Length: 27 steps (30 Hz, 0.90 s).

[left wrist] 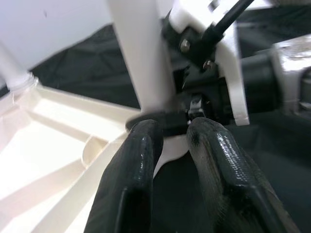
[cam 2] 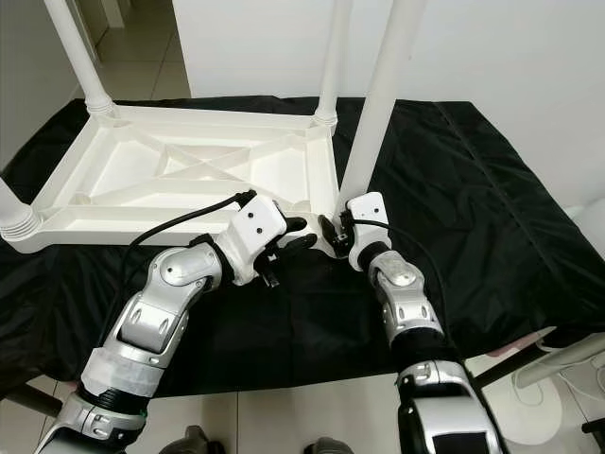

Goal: Building children table

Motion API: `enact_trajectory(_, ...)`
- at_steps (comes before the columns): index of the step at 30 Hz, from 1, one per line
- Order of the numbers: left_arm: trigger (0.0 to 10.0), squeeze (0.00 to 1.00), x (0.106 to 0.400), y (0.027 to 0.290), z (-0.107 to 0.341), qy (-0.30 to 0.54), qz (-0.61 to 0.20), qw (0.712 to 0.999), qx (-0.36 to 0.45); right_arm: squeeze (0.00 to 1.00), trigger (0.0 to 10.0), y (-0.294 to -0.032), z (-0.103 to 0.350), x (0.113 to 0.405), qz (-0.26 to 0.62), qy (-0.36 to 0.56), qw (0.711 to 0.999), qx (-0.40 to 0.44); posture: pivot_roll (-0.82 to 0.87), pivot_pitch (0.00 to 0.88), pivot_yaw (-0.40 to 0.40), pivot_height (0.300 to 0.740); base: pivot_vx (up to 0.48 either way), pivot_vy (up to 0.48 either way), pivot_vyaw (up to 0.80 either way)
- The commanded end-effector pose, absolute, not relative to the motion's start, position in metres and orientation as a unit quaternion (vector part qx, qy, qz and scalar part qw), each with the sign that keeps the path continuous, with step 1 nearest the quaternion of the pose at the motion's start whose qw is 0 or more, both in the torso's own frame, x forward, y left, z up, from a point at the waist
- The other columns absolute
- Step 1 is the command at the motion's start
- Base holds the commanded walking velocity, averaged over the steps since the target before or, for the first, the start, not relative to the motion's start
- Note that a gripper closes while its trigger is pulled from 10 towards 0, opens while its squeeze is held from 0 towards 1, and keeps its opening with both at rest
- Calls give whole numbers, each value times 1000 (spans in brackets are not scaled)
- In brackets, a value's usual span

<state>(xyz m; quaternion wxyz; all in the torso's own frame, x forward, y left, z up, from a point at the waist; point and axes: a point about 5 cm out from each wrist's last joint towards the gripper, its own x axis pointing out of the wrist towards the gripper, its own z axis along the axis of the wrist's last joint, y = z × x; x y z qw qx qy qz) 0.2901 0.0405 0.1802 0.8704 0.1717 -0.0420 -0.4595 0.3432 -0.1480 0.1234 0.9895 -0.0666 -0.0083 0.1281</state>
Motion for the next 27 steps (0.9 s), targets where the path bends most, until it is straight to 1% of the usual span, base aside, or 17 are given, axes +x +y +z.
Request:
enact_trajectory(1,10000,0,299,48,179,-36,-389,904,171,0,10000,-144,114,337,65,17,997,-48,-53,0,-11,740,0,0,0)
enact_trajectory(3,10000,0,300,49,180,-33,-386,907,166,0,10000,-139,114,331,-7,14,999,-35,-51,0,-14,740,0,0,0)
enact_trajectory(5,10000,0,300,49,180,-32,-385,908,165,0,10000,-134,113,328,-49,14,998,-28,-52,0,-16,740,0,0,0)
enact_trajectory(7,10000,0,300,49,180,-33,-385,908,165,0,10000,-129,113,326,-49,16,998,-23,-50,0,-16,740,0,0,0)
enact_trajectory(9,10000,0,300,48,181,-34,-385,908,165,0,10000,-120,117,325,-26,9,999,-24,-50,0,-16,740,0,0,0)
enact_trajectory(16,10000,0,301,49,182,-35,-384,908,165,0,10000,-123,129,324,-11,-22,1000,-18,-48,0,-23,740,0,0,0)
enact_trajectory(17,10000,0,301,50,182,-36,-383,908,166,839,10000,-123,130,322,-4,-28,1000,-8,-47,0,-26,740,0,0,0)
enact_trajectory(18,10000,0,301,50,182,-36,-383,908,166,839,10000,-123,130,322,-4,-28,1000,-8,-47,0,-26,740,0,0,0)
enact_trajectory(19,10000,0,301,50,182,-38,-382,908,169,1000,10000,-123,132,319,3,-32,999,10,-48,0,-28,740,0,0,0)
enact_trajectory(20,10000,0,300,50,182,-40,-381,907,173,1000,10000,-125,134,317,9,-37,999,26,-46,0,-29,740,0,0,0)
enact_trajectory(22,10000,0,300,50,182,-42,-382,906,175,1000,10000,-127,136,316,16,-43,998,34,-45,0,-31,740,0,0,0)
enact_trajectory(27,10000,0,299,48,183,-49,-392,901,182,1000,10000,-152,138,315,83,-54,995,4,-45,0,-30,740,0,0,0)
